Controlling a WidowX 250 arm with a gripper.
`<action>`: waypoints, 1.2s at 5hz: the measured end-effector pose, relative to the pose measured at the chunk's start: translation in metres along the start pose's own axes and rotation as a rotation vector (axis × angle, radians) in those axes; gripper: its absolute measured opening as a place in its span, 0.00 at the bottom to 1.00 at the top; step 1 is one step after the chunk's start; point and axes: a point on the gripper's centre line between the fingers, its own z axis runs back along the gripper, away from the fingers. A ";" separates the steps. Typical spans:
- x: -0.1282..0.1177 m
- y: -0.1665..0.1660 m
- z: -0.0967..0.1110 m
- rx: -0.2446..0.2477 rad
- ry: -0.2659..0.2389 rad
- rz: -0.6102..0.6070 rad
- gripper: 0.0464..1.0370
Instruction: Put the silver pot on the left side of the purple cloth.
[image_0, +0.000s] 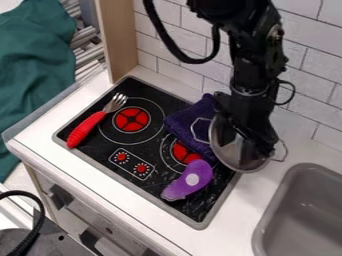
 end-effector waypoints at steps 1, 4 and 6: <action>0.007 0.001 -0.003 -0.001 0.004 -0.019 0.97; 0.057 0.055 0.044 0.070 -0.112 0.020 0.97; 0.039 0.089 -0.013 0.012 0.051 0.068 0.97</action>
